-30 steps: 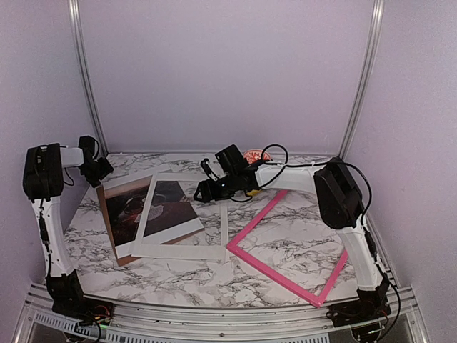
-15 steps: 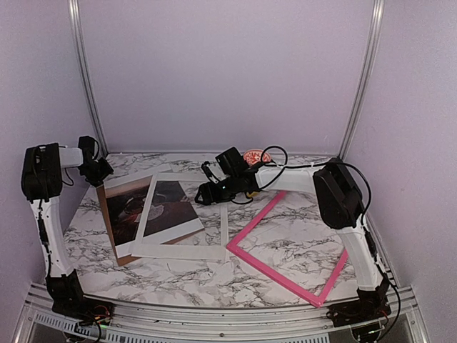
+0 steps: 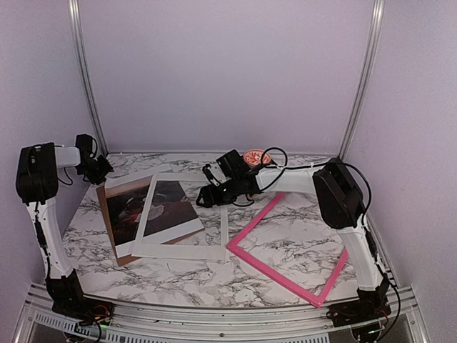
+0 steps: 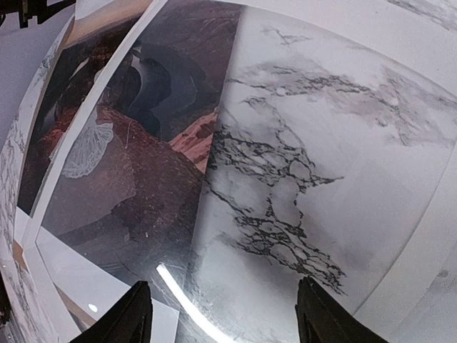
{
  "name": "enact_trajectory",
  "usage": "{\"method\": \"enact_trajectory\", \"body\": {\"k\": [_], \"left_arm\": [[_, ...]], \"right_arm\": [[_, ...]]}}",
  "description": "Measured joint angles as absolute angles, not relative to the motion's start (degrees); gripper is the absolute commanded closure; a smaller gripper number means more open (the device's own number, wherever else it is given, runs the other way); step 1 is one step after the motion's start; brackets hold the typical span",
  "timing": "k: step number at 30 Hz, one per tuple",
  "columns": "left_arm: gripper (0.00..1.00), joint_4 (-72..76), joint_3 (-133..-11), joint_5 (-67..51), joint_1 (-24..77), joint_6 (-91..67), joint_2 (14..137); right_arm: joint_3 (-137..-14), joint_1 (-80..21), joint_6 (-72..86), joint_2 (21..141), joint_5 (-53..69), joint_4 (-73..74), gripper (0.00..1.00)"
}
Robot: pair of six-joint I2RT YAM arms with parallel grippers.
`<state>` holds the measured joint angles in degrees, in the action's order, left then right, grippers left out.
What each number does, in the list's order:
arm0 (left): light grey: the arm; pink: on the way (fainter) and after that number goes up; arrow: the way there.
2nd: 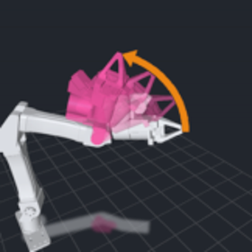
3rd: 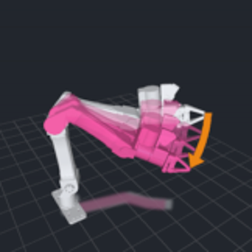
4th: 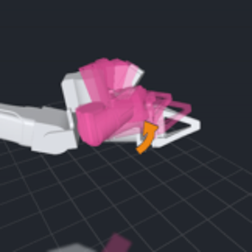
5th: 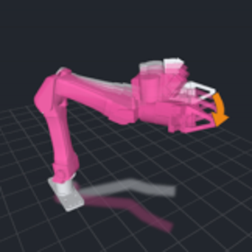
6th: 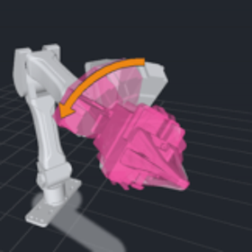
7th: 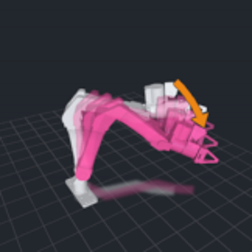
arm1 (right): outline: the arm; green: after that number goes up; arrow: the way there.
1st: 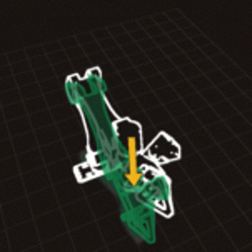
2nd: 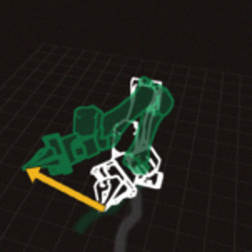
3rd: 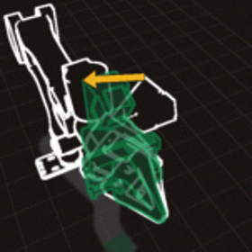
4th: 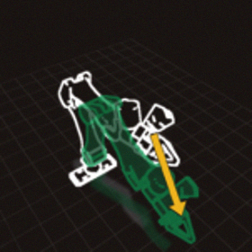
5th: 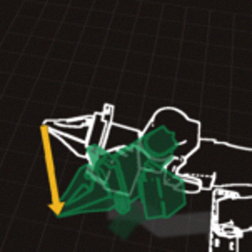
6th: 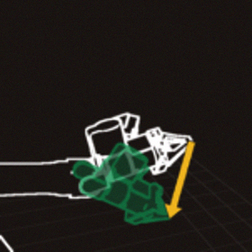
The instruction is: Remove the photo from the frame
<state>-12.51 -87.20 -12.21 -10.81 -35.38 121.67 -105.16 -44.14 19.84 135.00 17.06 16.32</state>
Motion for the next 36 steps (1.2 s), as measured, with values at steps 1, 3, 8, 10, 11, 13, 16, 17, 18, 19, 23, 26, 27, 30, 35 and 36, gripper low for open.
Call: {"method": "enact_trajectory", "body": {"k": [1, 3, 8, 10, 11, 13, 16, 17, 18, 19, 23, 26, 27, 30, 35, 36], "left_arm": [[0.51, -12.40, -86.98, -12.40, -10.81, -35.42, 121.67], [0.52, -12.19, -86.67, -12.47, -10.81, -35.35, 121.67], [0.53, -12.05, -86.61, -11.40, -10.81, -33.41, 121.67], [0.55, -12.08, -86.61, -10.48, -10.81, -32.08, 121.75], [0.55, -12.08, -86.63, -10.07, -10.81, -31.40, 121.84], [0.57, -12.14, -86.94, -9.17, -10.81, -29.76, 122.45], [0.59, -12.14, -87.35, -8.32, -10.83, -28.18, 123.68], [0.60, -12.14, -87.37, -8.10, -10.83, -27.81, 123.96], [0.61, -12.21, -87.37, -7.97, -10.83, -27.57, 124.33], [0.63, -12.23, -87.37, -7.86, -10.83, -27.35, 124.62], [0.69, -12.12, -87.37, -7.62, -10.90, -26.35, 124.97], [0.77, -12.14, -87.37, -7.49, -10.96, -26.28, 125.01], [0.79, -12.16, -87.37, -7.51, -10.98, -26.17, 125.01], [0.88, -12.27, -87.39, -7.55, -10.98, -25.82, 125.01], [1.00, -12.43, -87.66, -7.75, -11.00, -25.39, 125.01], [1.00, -12.47, -87.79, -7.88, -11.00, -25.26, 125.01]], "right_arm": [[-105.06, -44.14, 19.84, 134.98, 17.06, 16.32, 0.33], [-104.86, -44.14, 19.84, 134.98, 17.04, 16.29, 0.33], [-104.25, -44.14, 19.84, 134.89, 17.06, 16.14, 0.33], [-103.92, -44.14, 19.84, 134.76, 17.06, 15.92, 0.33], [-103.72, -44.14, 19.84, 134.58, 17.04, 15.90, 0.33], [-103.18, -44.14, 19.81, 133.99, 17.02, 15.90, 0.33], [-102.56, -44.14, 19.84, 133.05, 17.02, 15.55, 0.33], [-102.45, -44.14, 19.84, 132.81, 17.02, 15.40, 0.33], [-102.32, -44.14, 19.84, 132.62, 17.02, 15.20, 0.33], [-102.08, -44.14, 19.84, 132.42, 17.02, 14.98, 0.33], [-101.62, -44.14, 19.84, 132.18, 17.02, 14.96, 0.32], [-101.32, -44.12, 19.84, 132.18, 17.02, 14.92, 0.32], [-101.27, -44.12, 19.84, 132.18, 17.02, 14.94, 0.33], [-101.25, -44.12, 19.84, 132.18, 17.02, 14.87, 0.33], [-101.12, -44.12, 19.84, 132.18, 17.02, 14.63, 0.33], [-101.01, -44.12, 19.84, 132.18, 17.02, 14.57, 0.33]]}}
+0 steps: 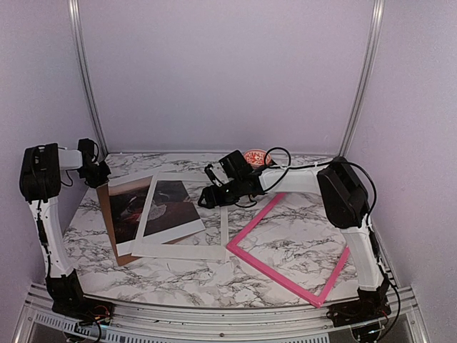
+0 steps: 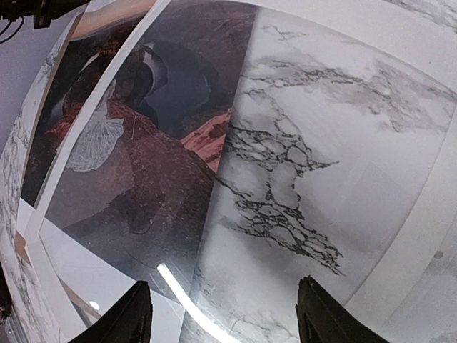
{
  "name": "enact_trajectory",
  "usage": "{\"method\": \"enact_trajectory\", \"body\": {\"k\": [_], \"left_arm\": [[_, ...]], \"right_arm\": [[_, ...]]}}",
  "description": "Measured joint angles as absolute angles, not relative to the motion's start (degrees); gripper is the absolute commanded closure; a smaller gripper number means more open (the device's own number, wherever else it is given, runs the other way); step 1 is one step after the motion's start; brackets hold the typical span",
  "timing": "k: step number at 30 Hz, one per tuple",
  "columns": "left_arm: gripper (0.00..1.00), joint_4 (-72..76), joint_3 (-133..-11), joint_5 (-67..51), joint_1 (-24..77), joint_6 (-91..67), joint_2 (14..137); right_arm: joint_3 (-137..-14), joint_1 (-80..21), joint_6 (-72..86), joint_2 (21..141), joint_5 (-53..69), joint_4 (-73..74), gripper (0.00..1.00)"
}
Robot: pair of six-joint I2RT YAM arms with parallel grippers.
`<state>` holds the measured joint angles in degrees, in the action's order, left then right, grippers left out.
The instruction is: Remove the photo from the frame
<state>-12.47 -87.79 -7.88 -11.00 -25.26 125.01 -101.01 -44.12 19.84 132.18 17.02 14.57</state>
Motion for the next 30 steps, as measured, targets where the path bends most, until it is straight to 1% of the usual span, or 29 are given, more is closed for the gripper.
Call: {"method": "enact_trajectory", "body": {"k": [7, 11, 22, 30], "left_arm": [[1.00, -12.60, -88.14, -8.12, -10.98, -24.58, 124.90], [1.00, -13.72, -87.96, -7.14, -10.90, -24.21, 122.85], [1.00, -17.45, -88.03, 0.71, -7.20, -20.32, 102.17], [1.00, -23.62, -93.41, 5.56, 3.53, -14.68, 94.37]], "right_arm": [[-100.92, -44.12, 19.84, 132.18, 16.99, 14.33, 0.33], [-100.88, -44.12, 19.84, 132.18, 16.95, 14.02, 0.32], [-97.65, -44.07, 19.92, 128.92, 15.88, 12.73, 0.33], [-95.33, -44.07, 19.90, 124.86, 15.49, 9.58, 0.32]]}}
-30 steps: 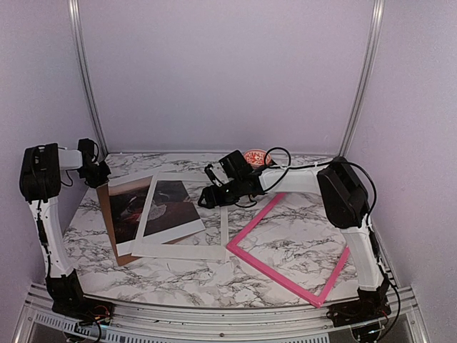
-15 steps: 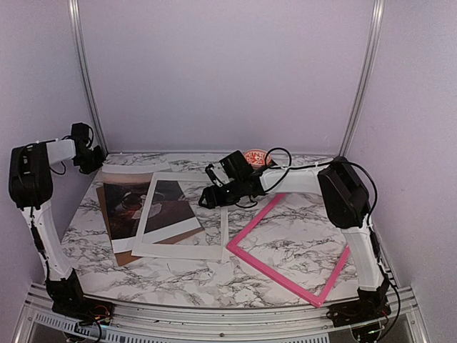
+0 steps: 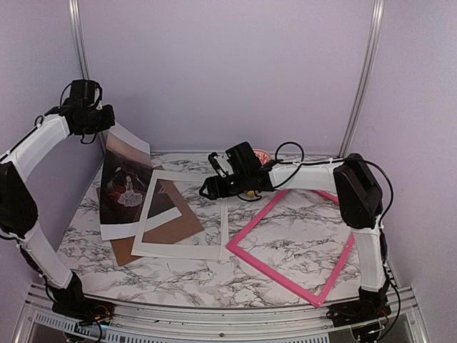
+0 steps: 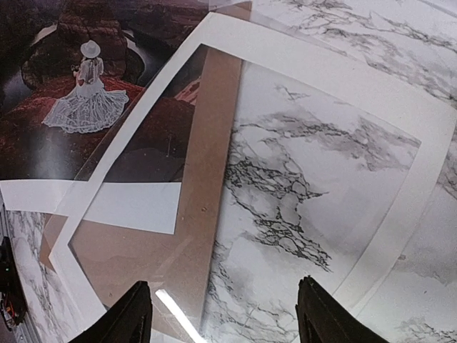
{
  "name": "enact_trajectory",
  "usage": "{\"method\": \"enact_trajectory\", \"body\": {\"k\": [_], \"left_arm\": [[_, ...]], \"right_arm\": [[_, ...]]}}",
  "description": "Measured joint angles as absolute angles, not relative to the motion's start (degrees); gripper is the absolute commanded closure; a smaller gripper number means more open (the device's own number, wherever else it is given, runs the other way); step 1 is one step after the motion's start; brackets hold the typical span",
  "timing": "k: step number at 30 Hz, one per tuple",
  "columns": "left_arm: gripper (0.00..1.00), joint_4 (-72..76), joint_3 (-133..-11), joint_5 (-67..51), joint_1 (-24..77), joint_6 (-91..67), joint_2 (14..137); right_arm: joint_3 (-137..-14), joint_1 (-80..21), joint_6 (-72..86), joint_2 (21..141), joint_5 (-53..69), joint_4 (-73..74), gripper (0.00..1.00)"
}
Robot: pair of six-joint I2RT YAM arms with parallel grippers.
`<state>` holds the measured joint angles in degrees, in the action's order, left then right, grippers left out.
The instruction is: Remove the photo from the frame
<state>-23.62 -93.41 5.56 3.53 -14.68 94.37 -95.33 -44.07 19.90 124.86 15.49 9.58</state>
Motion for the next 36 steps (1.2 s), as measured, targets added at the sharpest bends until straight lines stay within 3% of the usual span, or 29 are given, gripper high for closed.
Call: {"method": "enact_trajectory", "body": {"k": [15, 18, 20, 22, 30, 36], "left_arm": [[1.00, -31.90, -112.25, 11.53, 19.79, -12.58, 90.94], [0.88, -33.52, -112.97, 16.67, 19.73, -14.59, 90.91], [0.77, -33.71, -108.92, 18.59, 17.52, -18.17, 90.26], [0.74, -33.78, -100.55, 19.57, 13.69, -22.04, 88.95], [0.48, -34.00, -65.80, 16.69, 2.52, -33.43, 81.12], [0.25, -27.55, -52.66, 11.88, -5.13, -36.27, 74.02]], "right_arm": [[-93.32, -42.94, 21.06, 122.23, 18.94, -0.64, 0.32], [-92.84, -42.78, 21.21, 122.13, 19.46, -1.89, 0.32], [-91.90, -42.78, 21.26, 121.75, 19.68, -2.44, 0.32], [-90.61, -42.78, 21.39, 121.21, 20.10, -2.87, 0.32], [-85.43, -42.81, 21.50, 119.22, 21.08, -4.12, 0.32], [-84.23, -43.09, 22.24, 119.13, 22.79, -5.39, 0.32]]}}
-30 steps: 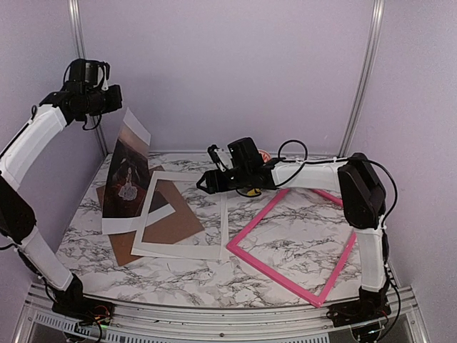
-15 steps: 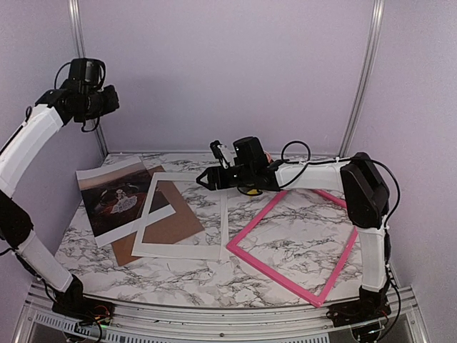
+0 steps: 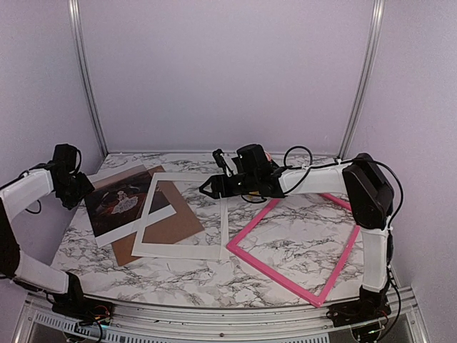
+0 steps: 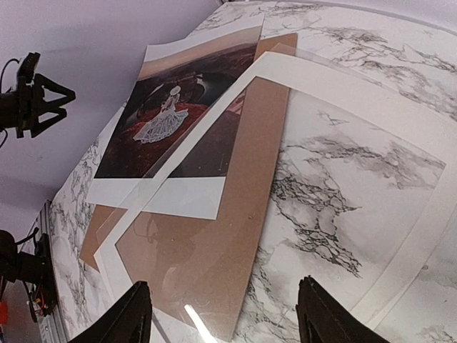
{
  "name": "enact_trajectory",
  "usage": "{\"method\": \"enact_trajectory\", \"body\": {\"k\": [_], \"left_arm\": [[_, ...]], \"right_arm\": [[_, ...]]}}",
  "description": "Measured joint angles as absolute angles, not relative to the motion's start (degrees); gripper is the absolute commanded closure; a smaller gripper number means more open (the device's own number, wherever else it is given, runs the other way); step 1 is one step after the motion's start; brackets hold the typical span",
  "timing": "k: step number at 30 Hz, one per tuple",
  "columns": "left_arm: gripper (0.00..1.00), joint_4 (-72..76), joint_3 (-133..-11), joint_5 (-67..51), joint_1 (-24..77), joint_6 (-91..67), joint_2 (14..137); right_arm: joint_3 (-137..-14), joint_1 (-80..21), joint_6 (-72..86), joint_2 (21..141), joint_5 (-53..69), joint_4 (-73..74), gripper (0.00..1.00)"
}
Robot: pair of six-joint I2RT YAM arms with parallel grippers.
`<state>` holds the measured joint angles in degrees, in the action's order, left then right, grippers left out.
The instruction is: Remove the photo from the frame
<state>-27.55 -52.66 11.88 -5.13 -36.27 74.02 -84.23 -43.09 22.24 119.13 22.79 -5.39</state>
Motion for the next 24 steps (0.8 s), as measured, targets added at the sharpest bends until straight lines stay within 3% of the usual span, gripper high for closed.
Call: {"method": "enact_trajectory", "body": {"k": [7, 17, 24], "left_arm": [[0.12, -14.37, -47.83, 6.44, -14.22, -33.45, 83.24], [0.07, 4.97, -56.07, 2.35, -16.99, -31.05, 101.32], [0.04, 9.19, -62.87, 1.98, -17.15, -30.61, 109.93]], "right_arm": [[-84.23, -44.07, 22.20, 119.13, 24.40, -6.15, 0.32], [-83.72, -44.58, 20.97, 119.13, 25.26, -6.85, 0.32], [-83.46, -44.62, 19.86, 119.13, 25.30, -6.81, 0.32]]}}
